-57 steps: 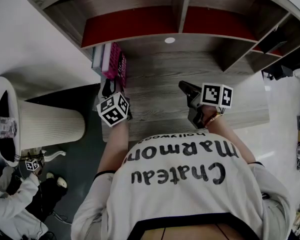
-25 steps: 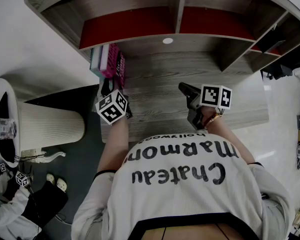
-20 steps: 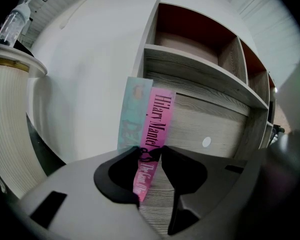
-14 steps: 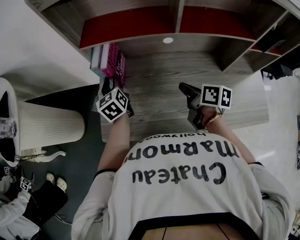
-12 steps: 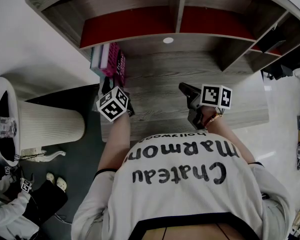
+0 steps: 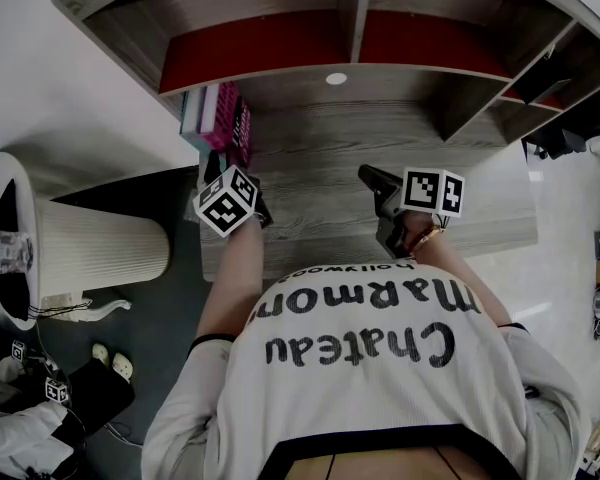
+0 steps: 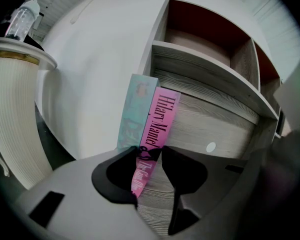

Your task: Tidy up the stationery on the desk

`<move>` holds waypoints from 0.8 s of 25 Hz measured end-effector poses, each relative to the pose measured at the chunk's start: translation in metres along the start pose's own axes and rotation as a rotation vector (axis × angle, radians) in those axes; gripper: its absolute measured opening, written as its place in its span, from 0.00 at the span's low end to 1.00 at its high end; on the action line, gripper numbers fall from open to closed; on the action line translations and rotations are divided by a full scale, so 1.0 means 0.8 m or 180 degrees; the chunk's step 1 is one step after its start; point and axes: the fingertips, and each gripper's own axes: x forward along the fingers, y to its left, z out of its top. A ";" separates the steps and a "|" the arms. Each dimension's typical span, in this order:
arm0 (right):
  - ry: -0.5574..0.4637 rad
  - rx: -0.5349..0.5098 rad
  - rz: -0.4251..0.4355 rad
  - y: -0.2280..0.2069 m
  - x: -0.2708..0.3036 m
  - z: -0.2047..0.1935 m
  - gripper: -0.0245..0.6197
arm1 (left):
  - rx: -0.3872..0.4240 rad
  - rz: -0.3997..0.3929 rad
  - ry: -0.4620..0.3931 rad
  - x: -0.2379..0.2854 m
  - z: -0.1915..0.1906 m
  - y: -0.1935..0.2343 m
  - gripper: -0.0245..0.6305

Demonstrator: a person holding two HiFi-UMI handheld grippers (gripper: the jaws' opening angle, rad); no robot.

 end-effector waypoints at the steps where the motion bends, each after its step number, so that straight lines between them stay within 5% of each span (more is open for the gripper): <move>1: 0.0002 0.0002 -0.0003 0.000 0.000 -0.001 0.06 | -0.0006 0.0017 0.0007 0.000 0.000 0.000 0.28; 10: 0.0000 0.0014 -0.0044 -0.005 -0.005 -0.006 0.06 | -0.0087 0.0044 -0.0015 0.000 0.000 0.001 0.28; 20: 0.0072 0.0009 -0.0078 0.011 0.019 -0.030 0.06 | -0.0120 -0.0531 0.0149 -0.020 -0.016 -0.013 0.28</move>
